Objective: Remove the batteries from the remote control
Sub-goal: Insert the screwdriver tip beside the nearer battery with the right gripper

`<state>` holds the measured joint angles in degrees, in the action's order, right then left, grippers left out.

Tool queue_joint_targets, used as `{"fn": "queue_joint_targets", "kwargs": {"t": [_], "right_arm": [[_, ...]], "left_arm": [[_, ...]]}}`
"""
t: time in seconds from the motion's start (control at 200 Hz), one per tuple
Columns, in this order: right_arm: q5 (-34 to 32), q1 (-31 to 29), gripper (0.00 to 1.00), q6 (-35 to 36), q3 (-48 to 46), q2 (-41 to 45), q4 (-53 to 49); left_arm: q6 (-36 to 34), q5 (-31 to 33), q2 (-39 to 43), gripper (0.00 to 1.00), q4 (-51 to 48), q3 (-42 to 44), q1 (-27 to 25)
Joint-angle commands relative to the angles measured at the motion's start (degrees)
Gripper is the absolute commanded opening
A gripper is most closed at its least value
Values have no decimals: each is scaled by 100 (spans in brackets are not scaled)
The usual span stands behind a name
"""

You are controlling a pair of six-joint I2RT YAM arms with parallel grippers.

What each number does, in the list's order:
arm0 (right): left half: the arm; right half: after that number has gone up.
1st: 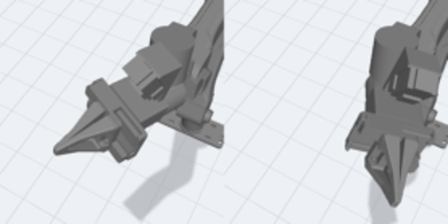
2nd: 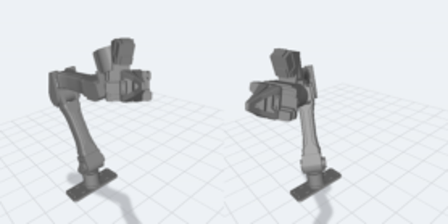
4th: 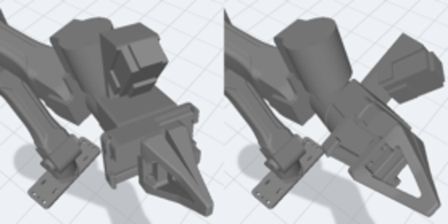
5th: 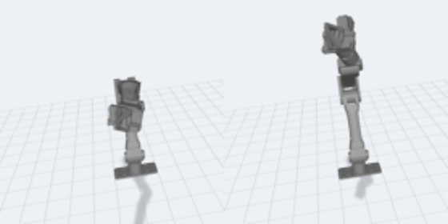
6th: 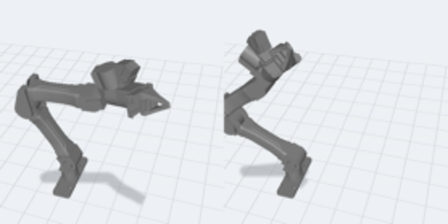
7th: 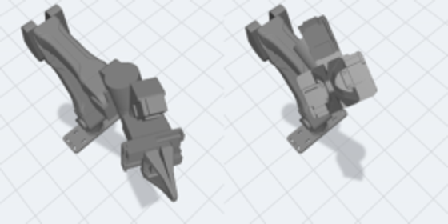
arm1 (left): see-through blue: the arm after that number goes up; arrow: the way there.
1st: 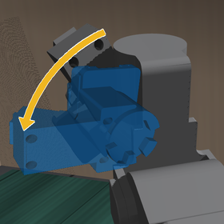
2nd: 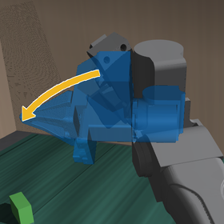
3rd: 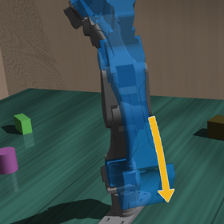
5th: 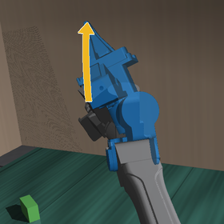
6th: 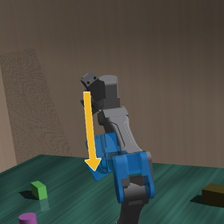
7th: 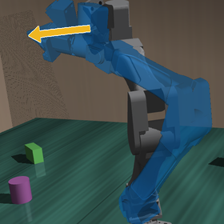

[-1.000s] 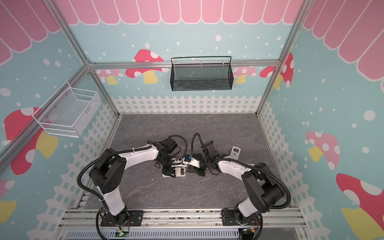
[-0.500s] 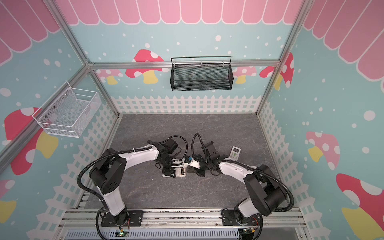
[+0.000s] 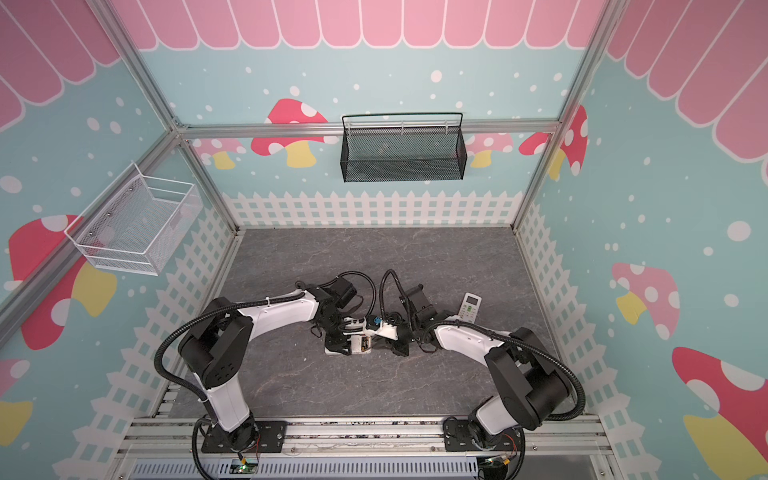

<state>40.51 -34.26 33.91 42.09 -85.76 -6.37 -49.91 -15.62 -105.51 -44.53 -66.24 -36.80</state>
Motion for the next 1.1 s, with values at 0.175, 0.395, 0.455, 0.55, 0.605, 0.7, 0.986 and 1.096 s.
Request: {"fn": "queue_joint_targets", "kwargs": {"t": [0.175, 0.395, 0.455, 0.55, 0.605, 0.7, 0.986, 1.096], "right_arm": [[-70, -82, 0, 221, 180, -135, -190], [104, -81, 0, 153, 126, 7, -25], [129, -72, 0, 142, 131, 23, 17], [108, -73, 0, 142, 155, 27, 25], [107, -72, 0, 127, 160, 45, 40], [62, -60, 0, 124, 135, 102, 90], [-79, -58, 0, 168, 39, 156, 127], [-82, -69, 0, 225, -64, 162, 123]], "left_arm": [[-173, 77, -111, 54, 129, 179, -72], [-174, 70, -112, 54, 134, 197, -73], [-175, 72, -110, 54, 134, 207, -73], [-171, 68, -110, 54, 144, 211, -74], [-177, 68, -110, 54, 145, 216, -73], [-175, 74, -110, 54, 145, 216, -78], [-168, 40, -110, 54, 139, 234, -87], [-168, 59, -101, 54, 138, 210, -85]]}}
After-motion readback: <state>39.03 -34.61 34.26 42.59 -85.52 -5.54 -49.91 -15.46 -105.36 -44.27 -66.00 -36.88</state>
